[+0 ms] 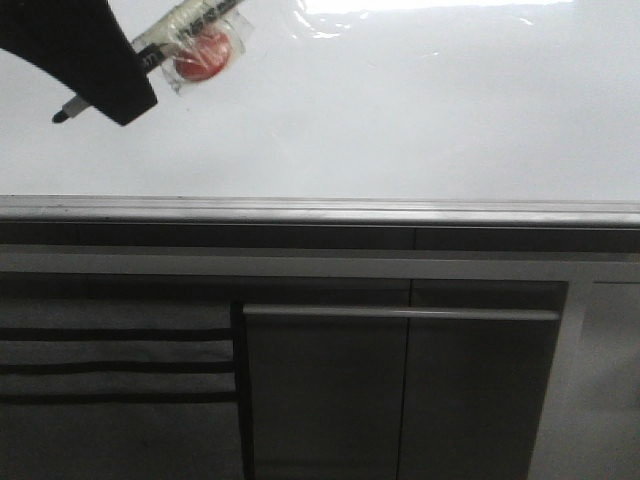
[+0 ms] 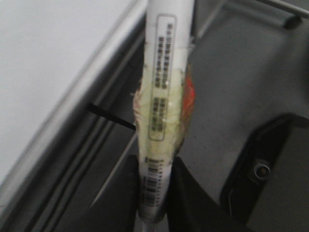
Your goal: Write number 0 on whiteboard
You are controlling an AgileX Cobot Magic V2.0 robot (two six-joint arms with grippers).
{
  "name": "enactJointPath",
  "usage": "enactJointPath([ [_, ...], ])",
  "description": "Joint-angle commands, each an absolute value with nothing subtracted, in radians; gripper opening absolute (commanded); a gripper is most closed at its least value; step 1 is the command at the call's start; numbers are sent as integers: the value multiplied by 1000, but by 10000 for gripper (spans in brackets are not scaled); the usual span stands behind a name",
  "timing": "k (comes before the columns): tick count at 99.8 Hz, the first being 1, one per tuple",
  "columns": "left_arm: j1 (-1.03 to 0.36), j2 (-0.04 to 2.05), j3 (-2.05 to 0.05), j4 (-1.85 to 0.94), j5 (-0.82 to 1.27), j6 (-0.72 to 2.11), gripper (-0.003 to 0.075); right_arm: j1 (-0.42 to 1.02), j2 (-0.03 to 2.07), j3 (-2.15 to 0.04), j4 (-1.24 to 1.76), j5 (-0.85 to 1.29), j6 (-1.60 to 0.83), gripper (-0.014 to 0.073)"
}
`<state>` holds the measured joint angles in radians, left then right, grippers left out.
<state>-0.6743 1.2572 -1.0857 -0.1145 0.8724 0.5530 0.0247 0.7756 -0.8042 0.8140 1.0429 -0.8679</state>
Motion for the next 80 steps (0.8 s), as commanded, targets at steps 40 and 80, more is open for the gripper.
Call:
enactJointPath([
  [40, -995, 1220, -1118, -128, 922, 558, -20, 546, 1051, -1052, 635, 1069, -1061, 308],
  [80, -995, 1220, -1118, -127, 920, 558, -20, 653, 1184, -1111, 661, 986, -1063, 308],
])
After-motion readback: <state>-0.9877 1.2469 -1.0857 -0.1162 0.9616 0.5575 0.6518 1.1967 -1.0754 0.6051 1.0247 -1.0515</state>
